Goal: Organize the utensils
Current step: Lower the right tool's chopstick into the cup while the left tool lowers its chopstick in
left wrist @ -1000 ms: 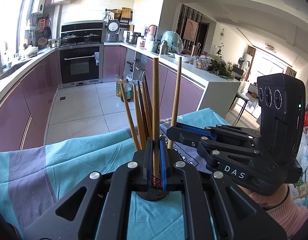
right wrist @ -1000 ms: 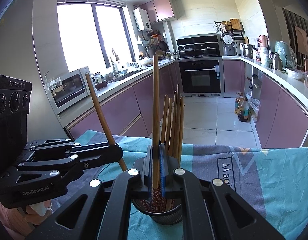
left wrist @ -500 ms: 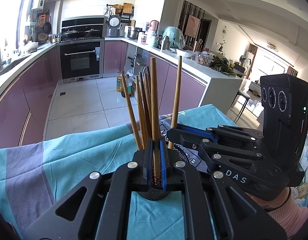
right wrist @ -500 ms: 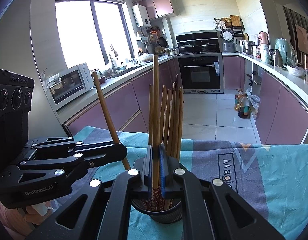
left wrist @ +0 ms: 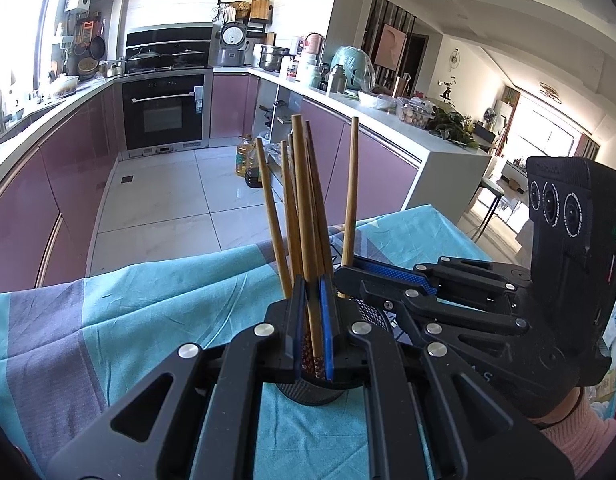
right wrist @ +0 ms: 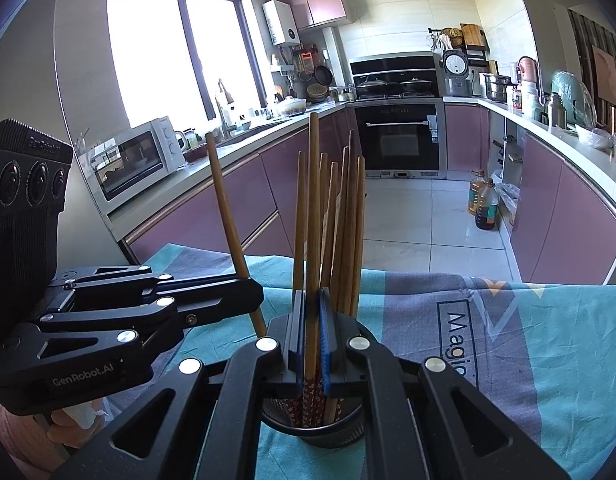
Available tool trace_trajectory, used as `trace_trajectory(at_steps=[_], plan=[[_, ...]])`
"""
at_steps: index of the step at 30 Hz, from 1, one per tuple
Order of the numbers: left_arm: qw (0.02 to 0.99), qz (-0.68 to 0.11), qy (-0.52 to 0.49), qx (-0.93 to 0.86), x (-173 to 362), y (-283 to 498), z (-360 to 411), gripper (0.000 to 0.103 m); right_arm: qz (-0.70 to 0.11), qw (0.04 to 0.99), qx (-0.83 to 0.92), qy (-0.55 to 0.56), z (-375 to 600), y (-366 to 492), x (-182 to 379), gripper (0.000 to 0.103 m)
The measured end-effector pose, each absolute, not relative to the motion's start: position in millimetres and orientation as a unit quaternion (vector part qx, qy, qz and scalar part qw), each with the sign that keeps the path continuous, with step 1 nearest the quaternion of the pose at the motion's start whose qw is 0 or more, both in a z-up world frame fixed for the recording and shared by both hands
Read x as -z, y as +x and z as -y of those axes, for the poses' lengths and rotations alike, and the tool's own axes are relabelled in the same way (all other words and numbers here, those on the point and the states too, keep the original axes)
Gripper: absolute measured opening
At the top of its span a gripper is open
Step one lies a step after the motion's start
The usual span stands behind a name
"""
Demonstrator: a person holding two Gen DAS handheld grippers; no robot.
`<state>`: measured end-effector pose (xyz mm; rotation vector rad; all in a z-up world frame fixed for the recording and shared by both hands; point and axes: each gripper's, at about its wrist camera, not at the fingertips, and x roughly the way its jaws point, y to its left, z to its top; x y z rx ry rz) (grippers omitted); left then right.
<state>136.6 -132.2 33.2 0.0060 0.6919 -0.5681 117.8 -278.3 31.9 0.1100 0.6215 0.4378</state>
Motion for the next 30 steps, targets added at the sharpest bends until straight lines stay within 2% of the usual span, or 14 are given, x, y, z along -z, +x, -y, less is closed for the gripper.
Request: trace_trajectory(at_steps=[30], plan=[[0.901,-0.348,0.002,0.257,-19,153,126,0.009,-0.32,0.922,-0.211,0.062,276,128,-24,0.006]])
